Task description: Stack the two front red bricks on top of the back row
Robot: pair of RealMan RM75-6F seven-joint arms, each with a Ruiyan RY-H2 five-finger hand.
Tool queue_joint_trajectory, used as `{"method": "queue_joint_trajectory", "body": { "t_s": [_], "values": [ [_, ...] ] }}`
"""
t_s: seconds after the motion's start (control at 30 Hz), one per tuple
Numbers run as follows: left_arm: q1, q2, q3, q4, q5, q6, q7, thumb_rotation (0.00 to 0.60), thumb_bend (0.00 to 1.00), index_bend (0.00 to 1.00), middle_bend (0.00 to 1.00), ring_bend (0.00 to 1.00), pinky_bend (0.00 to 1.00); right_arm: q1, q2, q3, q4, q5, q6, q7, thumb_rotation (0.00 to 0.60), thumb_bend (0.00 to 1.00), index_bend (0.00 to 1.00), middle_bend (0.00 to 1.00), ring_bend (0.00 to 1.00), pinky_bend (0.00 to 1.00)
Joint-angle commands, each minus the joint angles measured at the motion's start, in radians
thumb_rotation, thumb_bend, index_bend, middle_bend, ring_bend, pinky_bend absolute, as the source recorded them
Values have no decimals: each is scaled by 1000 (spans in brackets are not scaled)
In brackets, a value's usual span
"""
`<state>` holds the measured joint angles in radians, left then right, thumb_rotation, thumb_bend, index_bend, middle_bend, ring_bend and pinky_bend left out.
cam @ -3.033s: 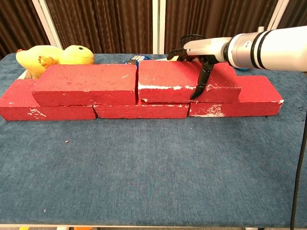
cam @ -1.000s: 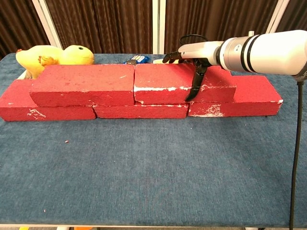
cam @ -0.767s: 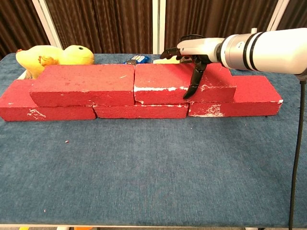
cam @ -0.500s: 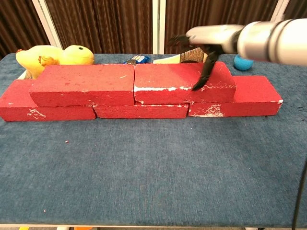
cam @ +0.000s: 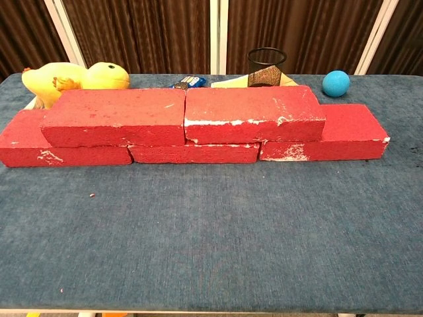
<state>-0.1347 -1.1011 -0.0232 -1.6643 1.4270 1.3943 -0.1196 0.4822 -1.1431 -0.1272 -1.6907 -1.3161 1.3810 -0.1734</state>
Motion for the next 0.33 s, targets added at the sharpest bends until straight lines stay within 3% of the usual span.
{"method": "queue_joint_trajectory", "body": {
  "t_s": [0.03,0.33],
  "values": [
    [30,-36,7,65,30,51,7,600,90,0,0,0,0,-150,19,-71,83,-86,128,82,600,0,0,0,0,0],
    [86,-49,29,79,69,134,44,600,90,0,0,0,0,-301,-40,-58,226,-128,226,173,600,0,0,0,0,0]
  ]
}}
